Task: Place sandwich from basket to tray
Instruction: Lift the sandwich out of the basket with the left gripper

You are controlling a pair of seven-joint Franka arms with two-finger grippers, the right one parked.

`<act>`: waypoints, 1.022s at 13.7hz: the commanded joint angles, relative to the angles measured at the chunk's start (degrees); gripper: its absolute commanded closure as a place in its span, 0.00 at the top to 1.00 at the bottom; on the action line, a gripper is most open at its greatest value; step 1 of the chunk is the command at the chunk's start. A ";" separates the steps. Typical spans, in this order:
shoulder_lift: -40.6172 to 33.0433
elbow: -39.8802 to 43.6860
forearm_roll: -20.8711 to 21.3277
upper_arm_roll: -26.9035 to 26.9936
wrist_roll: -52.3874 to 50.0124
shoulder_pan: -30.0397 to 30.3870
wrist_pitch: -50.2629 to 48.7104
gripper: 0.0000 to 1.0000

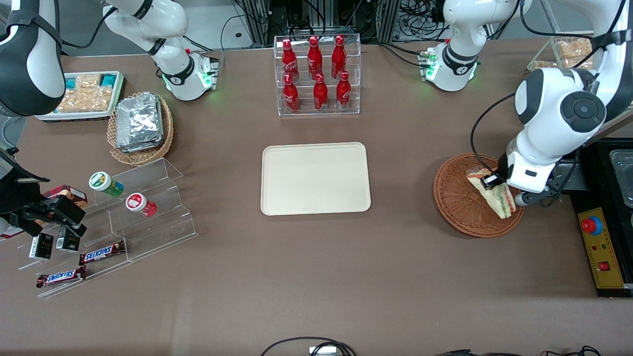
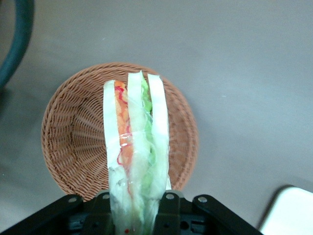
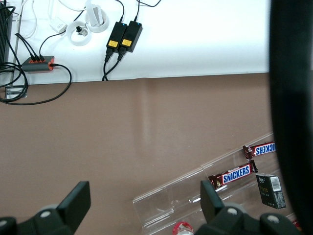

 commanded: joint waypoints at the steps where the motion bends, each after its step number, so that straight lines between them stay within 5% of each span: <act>1: 3.19 7.23 0.39 -3.14 0.95 0.05 -4.51 0.00; 6: 6.53 13.47 0.65 -11.40 1.04 -0.82 -7.42 0.00; 10: 8.73 14.28 4.86 -12.11 0.60 -10.21 -7.25 0.00; 14: 11.97 14.19 4.26 -12.12 -0.10 -17.25 -6.98 0.00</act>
